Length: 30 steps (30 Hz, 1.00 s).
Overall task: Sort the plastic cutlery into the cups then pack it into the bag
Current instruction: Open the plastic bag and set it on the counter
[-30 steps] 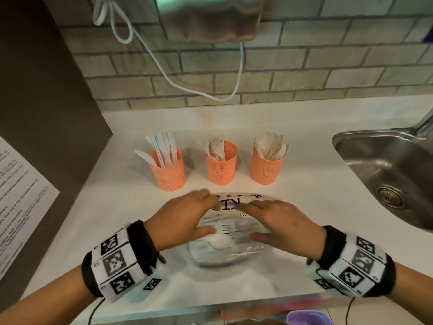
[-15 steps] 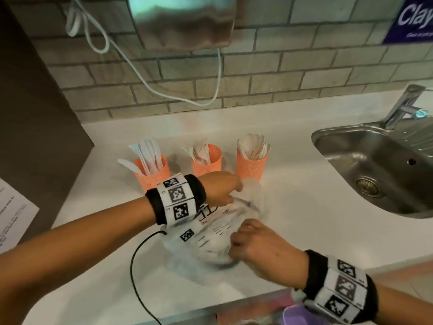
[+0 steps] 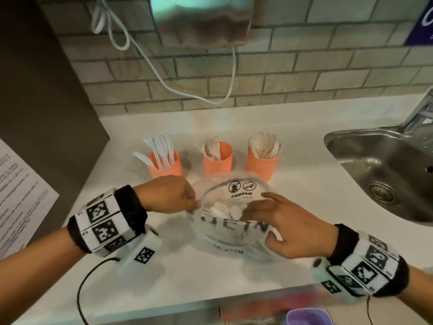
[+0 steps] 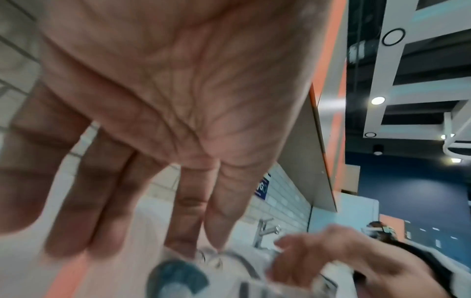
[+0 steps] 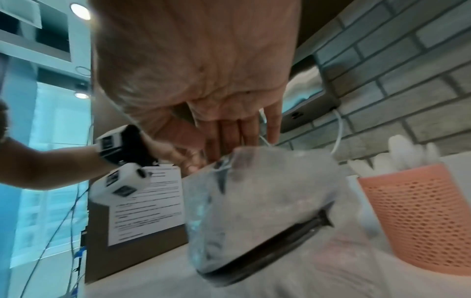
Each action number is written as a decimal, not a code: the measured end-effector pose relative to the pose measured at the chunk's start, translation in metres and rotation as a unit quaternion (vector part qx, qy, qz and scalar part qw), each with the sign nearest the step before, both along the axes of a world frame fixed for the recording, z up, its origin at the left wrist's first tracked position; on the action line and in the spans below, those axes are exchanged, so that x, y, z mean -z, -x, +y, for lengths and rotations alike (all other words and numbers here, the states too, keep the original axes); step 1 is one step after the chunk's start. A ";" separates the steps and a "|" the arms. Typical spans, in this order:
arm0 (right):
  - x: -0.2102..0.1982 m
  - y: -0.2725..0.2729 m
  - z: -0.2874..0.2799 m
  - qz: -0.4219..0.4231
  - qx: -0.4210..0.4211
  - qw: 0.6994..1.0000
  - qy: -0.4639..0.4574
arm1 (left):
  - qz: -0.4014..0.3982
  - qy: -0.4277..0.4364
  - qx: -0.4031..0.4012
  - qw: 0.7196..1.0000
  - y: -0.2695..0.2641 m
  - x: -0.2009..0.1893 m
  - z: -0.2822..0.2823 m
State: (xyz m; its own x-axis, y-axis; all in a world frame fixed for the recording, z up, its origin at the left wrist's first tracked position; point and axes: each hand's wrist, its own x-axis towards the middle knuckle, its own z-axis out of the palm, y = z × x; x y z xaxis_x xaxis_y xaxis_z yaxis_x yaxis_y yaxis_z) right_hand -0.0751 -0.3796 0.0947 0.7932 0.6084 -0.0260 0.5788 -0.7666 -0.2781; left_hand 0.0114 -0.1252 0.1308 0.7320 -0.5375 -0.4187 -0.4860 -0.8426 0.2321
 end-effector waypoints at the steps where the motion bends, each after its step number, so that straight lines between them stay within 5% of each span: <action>1: 0.003 -0.001 0.003 0.020 -0.002 1.000 0.019 | -0.027 0.040 -0.011 0.999 -0.005 -0.002 -0.002; 4: 0.010 -0.010 0.003 0.039 0.018 0.998 0.050 | -0.002 0.123 -0.054 0.991 -0.019 0.002 -0.018; 9: 0.018 -0.014 -0.005 0.008 0.004 0.992 0.124 | 0.092 0.070 -0.098 0.988 -0.037 0.043 -0.023; 13: 0.010 -0.030 -0.019 -0.184 0.024 0.969 0.164 | -0.005 0.161 -0.177 0.971 -0.026 0.045 0.004; 17: 0.005 -0.022 -0.004 -0.236 0.020 0.960 0.148 | -0.123 0.142 -0.167 0.968 0.016 0.051 0.031; 22: 0.026 -0.005 0.019 -0.181 0.030 0.978 0.101 | -0.075 0.059 -0.177 0.980 0.054 0.070 0.037; 27: 0.019 -0.020 0.052 -0.052 0.030 0.998 0.033 | -0.354 0.150 -0.100 0.918 0.064 0.053 0.013; 30: 0.032 -0.040 0.051 0.064 0.079 0.994 0.033 | -0.279 0.157 -0.023 0.947 0.064 0.054 -0.007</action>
